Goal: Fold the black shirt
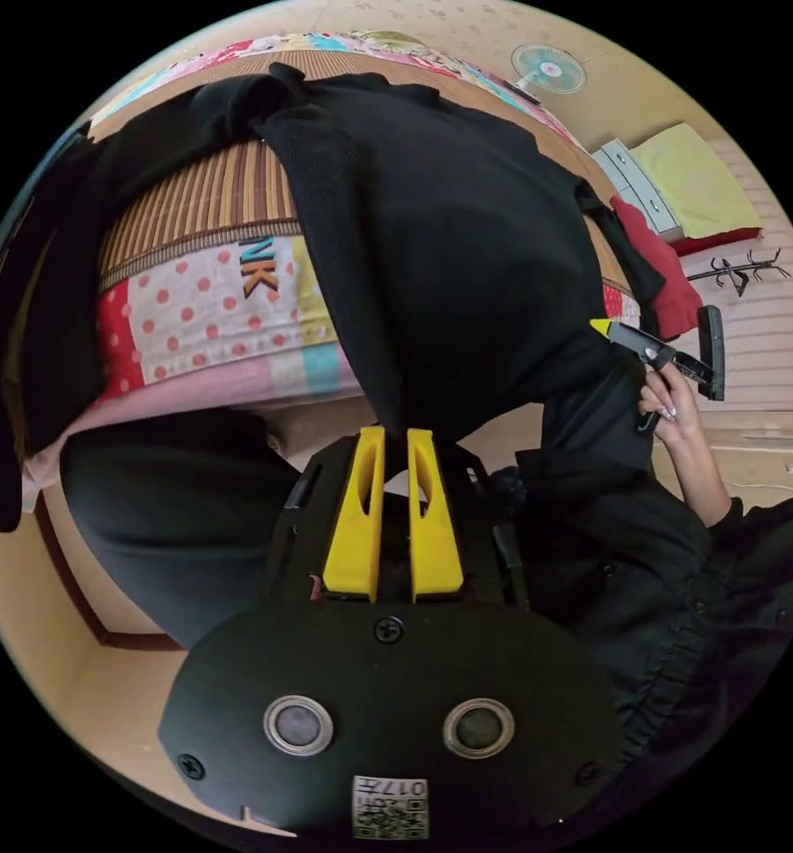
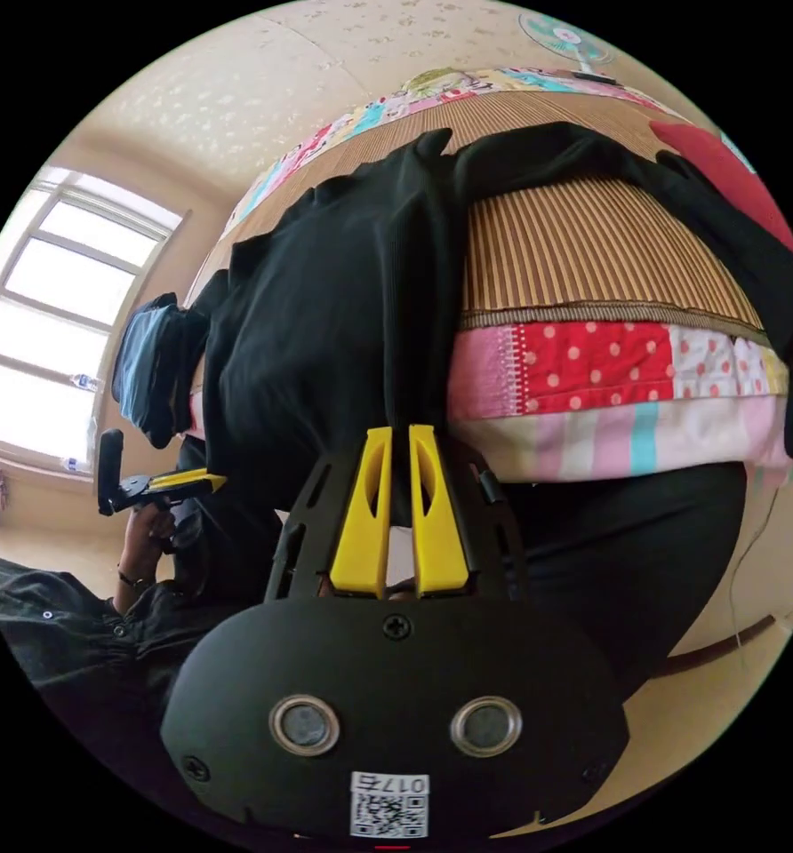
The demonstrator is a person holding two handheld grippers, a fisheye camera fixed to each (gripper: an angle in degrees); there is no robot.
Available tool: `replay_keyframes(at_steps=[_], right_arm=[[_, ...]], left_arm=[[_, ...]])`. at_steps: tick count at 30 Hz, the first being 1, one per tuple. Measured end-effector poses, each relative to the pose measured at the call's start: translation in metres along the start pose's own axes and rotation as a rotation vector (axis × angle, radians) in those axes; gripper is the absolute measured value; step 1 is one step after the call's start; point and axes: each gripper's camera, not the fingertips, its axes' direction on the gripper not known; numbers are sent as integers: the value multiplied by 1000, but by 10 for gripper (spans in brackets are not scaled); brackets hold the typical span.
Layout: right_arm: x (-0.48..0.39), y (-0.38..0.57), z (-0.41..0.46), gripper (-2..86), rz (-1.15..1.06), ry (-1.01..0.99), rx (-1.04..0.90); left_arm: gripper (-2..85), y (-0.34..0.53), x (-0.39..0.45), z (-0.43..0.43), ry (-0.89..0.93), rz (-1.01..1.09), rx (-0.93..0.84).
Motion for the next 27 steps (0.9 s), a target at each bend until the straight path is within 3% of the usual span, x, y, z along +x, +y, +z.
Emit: replay_keyframes(at_steps=[4,9,12,15,18,21,25,27], right_arm=[[33,-8,-55,46,130,-274,205],[89,-47,-126,78,279,-390,424],[103,-66,-172,84,270,-298,554],[122,-70,-194,87,374,-176,693],[150,-64,-182,97,590,-241,787],[149,-61,-175,107,686,-174,837],[113,-67,-186,120,614,136,893],[108,-84,-181,131,564,233,846]], left_arm=[[59,-4,-4,-46,84,64,104],[63,-13,-1,-149,77,169,369],[63,-34,-3,-173,65,231,470],[34,-90,-4,-139,228,374,310],[-4,-125,-4,-101,232,405,259],[-8,-138,1,-87,102,429,297],[-9,-135,-20,-39,-171,319,357],[-9,-101,-37,-28,-143,334,546]])
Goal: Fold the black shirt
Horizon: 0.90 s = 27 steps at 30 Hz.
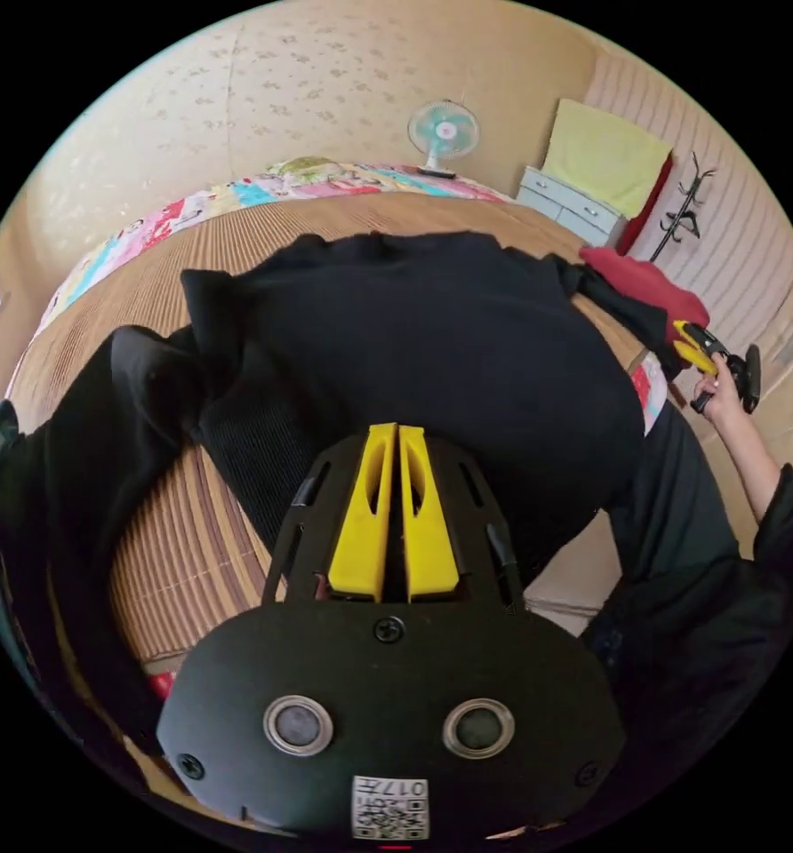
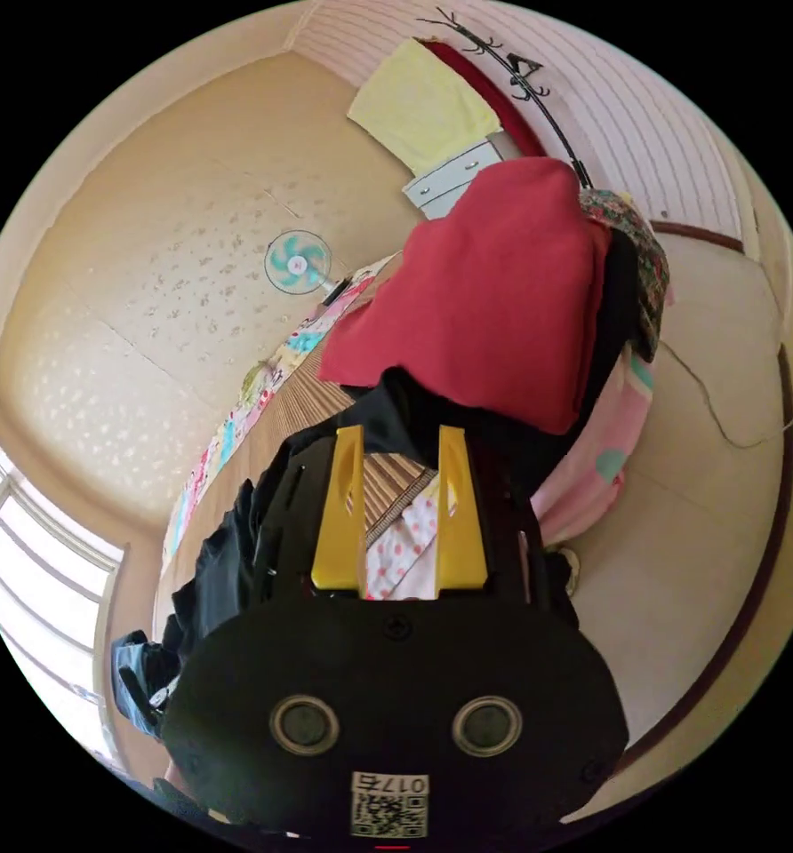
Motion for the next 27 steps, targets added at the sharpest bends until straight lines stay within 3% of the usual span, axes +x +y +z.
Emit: replay_keyframes(at_steps=[6,14,18,21,27], right_arm=[[-22,5,58,159,-160,50,-91],[-35,23,113,91,-255,125,-140],[-50,11,81,38,-265,-161,-97],[-84,-15,40,34,-362,-120,28],[-87,-126,7,32,-491,-33,8]], left_arm=[[-10,7,-32,-17,98,-57,18],[-10,10,-96,-37,308,-174,62],[-10,11,-126,-47,410,-205,88],[-10,14,-153,-52,527,-250,114],[-10,7,-180,-64,623,-257,136]])
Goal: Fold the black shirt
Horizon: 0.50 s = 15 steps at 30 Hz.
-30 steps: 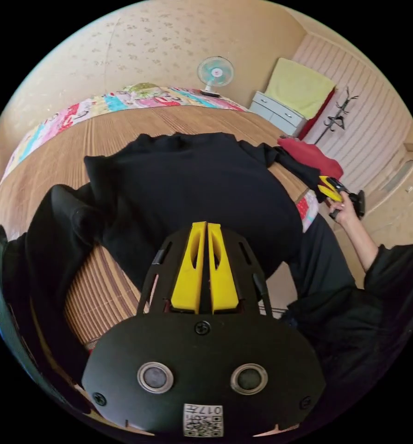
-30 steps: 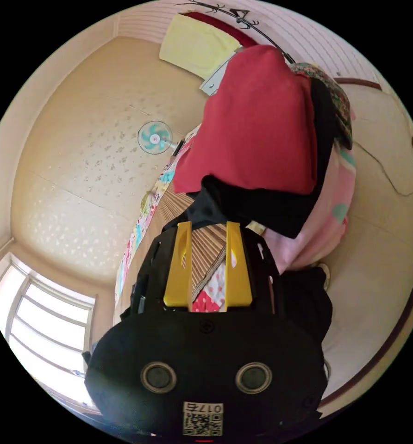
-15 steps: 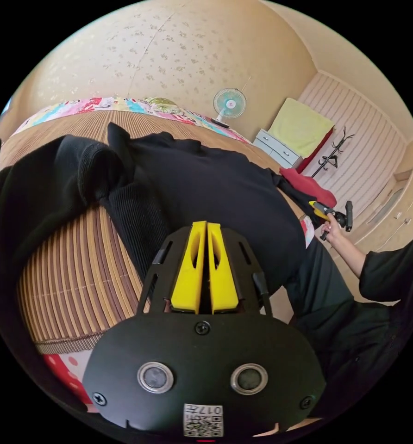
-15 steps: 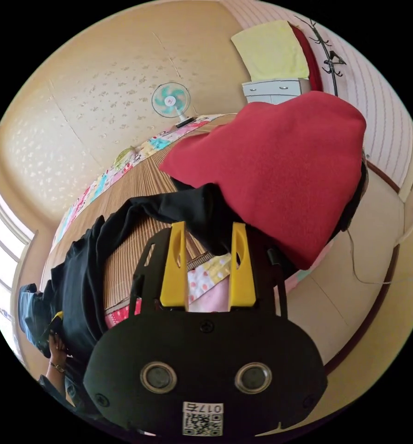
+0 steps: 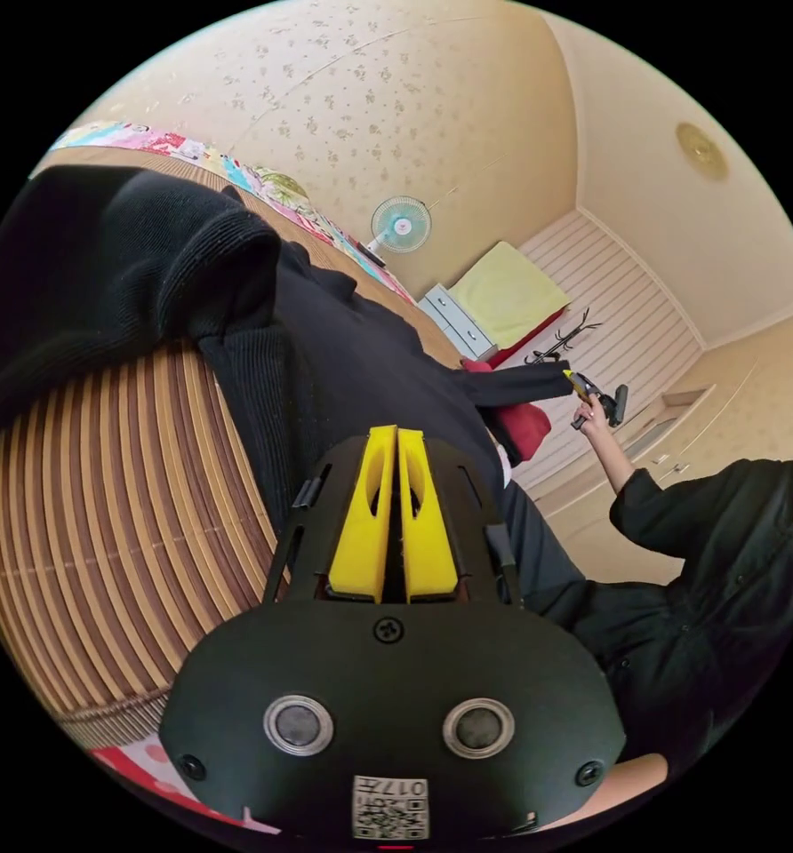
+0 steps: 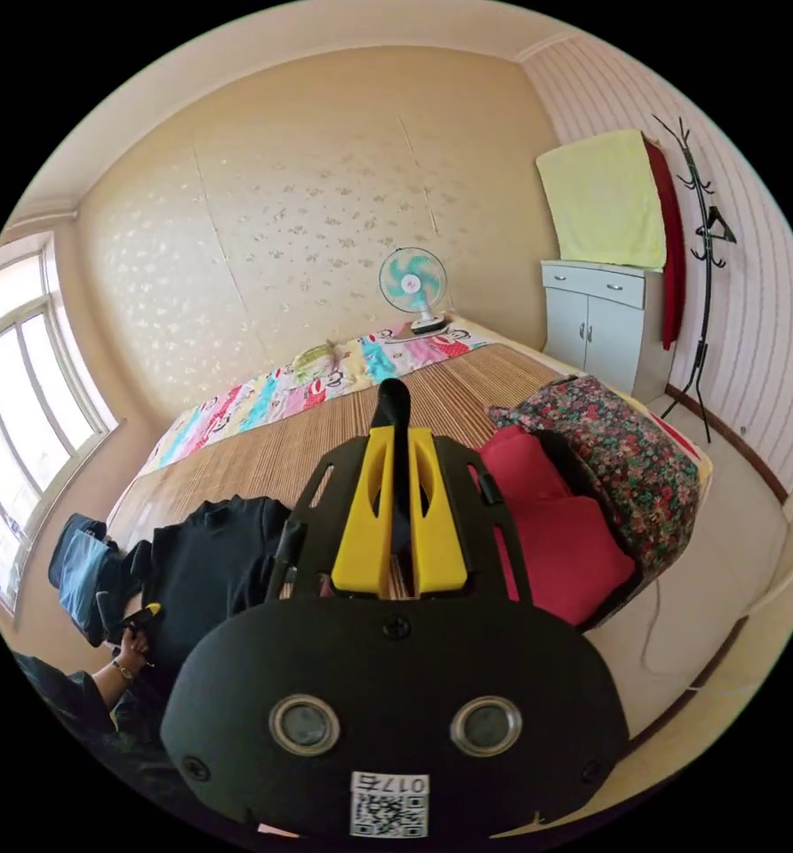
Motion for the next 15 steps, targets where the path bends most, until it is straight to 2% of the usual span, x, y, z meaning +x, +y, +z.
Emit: replay_keyframes(at_steps=[2,4,6,11,15], right_arm=[[36,-5,23,31,79,60,-136],[86,17,62,31,252,129,-318],[101,48,84,31,294,153,-369],[37,133,121,31,214,194,-265],[-80,140,144,33,25,33,-132]], left_arm=[[-10,-4,1,-5,1,2,5],[-10,-10,1,-12,16,1,12],[-10,-15,0,-17,33,0,16],[-10,-26,0,-29,69,-3,32],[-10,-37,2,-34,84,-4,32]])
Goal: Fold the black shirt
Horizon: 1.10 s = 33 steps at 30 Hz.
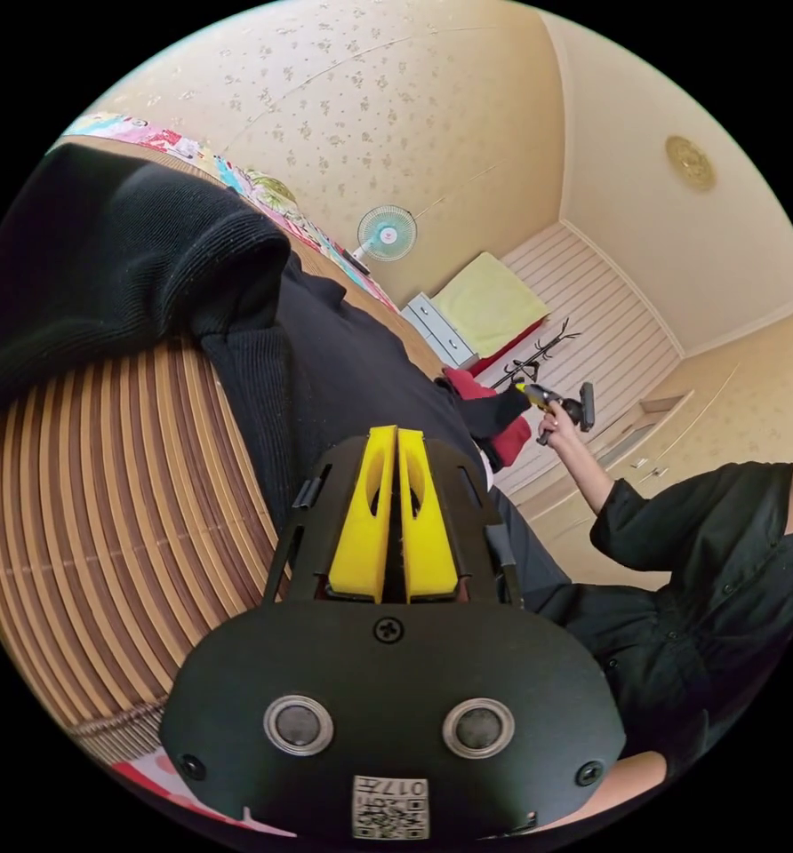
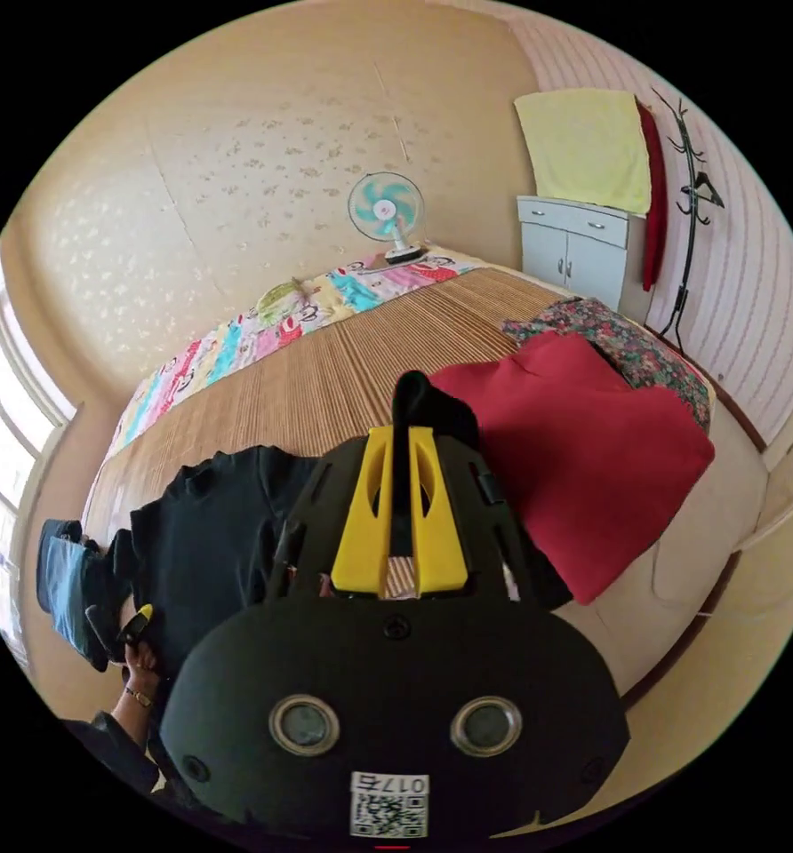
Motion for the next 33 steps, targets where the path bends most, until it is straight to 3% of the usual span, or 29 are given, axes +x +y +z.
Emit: replay_keyframes(at_steps=[7,14,16,18,20,25,27,33], right_arm=[[-238,50,84,41,-308,-511,-25],[-333,168,222,102,-482,-727,-325],[-297,182,239,113,-445,-859,-370],[-256,185,237,106,-441,-860,-335],[-213,186,233,97,-458,-731,-288],[-61,189,253,98,-469,-72,-196],[-5,189,261,107,-430,38,-214],[127,205,307,116,-399,-46,-359]], left_arm=[[-10,-15,8,-5,10,4,15],[-10,-29,14,-5,15,-7,15],[-10,-35,13,-3,32,-14,7],[-10,-38,13,-2,46,-16,6],[-10,-41,14,-1,49,-12,5],[-10,-48,21,3,44,-2,9],[-10,-50,23,4,45,-3,9],[-10,-57,28,10,47,-3,8]])
